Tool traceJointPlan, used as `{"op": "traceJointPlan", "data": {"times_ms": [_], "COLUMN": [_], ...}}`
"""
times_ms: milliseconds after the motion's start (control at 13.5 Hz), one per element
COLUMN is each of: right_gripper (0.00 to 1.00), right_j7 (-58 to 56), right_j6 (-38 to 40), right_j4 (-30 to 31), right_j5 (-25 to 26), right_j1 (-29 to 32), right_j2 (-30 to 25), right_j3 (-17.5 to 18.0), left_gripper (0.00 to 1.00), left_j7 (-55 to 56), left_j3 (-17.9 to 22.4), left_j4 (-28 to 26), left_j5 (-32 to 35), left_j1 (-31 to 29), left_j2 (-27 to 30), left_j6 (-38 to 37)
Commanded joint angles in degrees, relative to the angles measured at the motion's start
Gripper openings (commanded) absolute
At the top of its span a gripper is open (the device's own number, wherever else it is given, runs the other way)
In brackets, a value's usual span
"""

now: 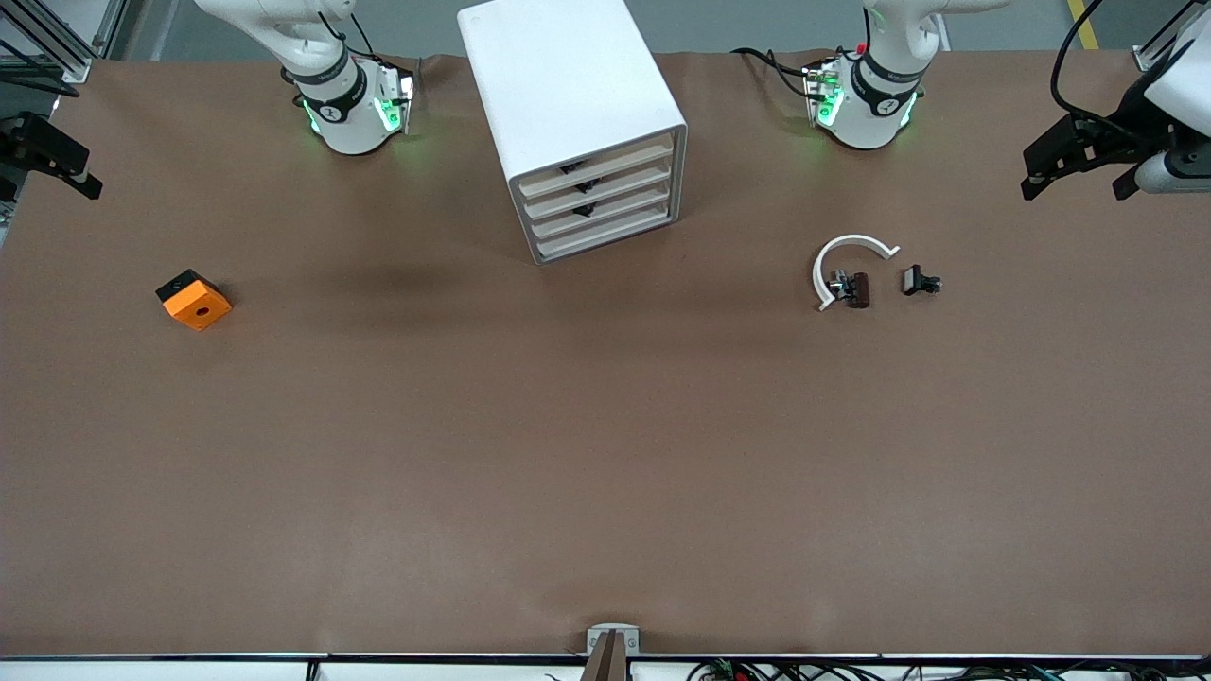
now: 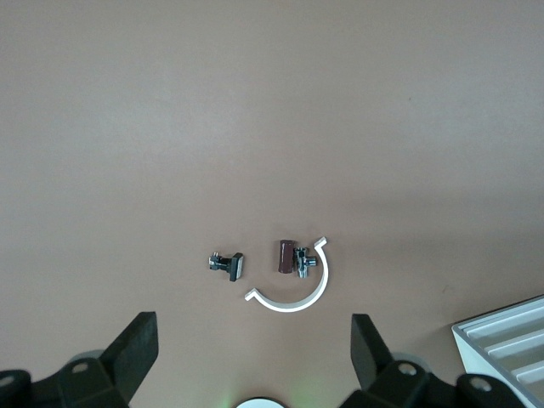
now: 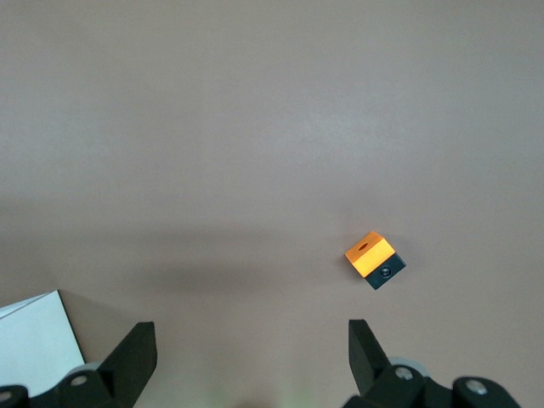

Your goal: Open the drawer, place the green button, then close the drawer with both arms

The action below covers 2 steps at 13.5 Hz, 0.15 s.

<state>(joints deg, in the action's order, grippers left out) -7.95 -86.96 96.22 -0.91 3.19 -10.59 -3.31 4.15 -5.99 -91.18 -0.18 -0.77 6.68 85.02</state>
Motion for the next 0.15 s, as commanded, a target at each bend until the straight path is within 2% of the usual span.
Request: {"op": "traceJointPlan", "data": {"times_ms": [0, 74], "right_gripper": [1.0, 1.0], "right_j7": [-1.98, -1.63], "right_j6": [0.92, 0.92], "right_j4": [-1.03, -1.03], "right_j5": [0.3, 0.3], "right_j1": [0.15, 0.15], "right_j2": [0.04, 0.04], "right_j3": [0.24, 0.24], "left_gripper": [1.0, 1.0], "left_j7": [-0.11, -0.11], "left_j3": [-0.34, -0.25], "left_j4": [3.02, 3.11], "left_j5": [0.79, 0.79], "left_j1": [-0.37, -0.37], "left_j2": [-1.41, -1.41], "left_j6": [-0.38, -0.47]}}
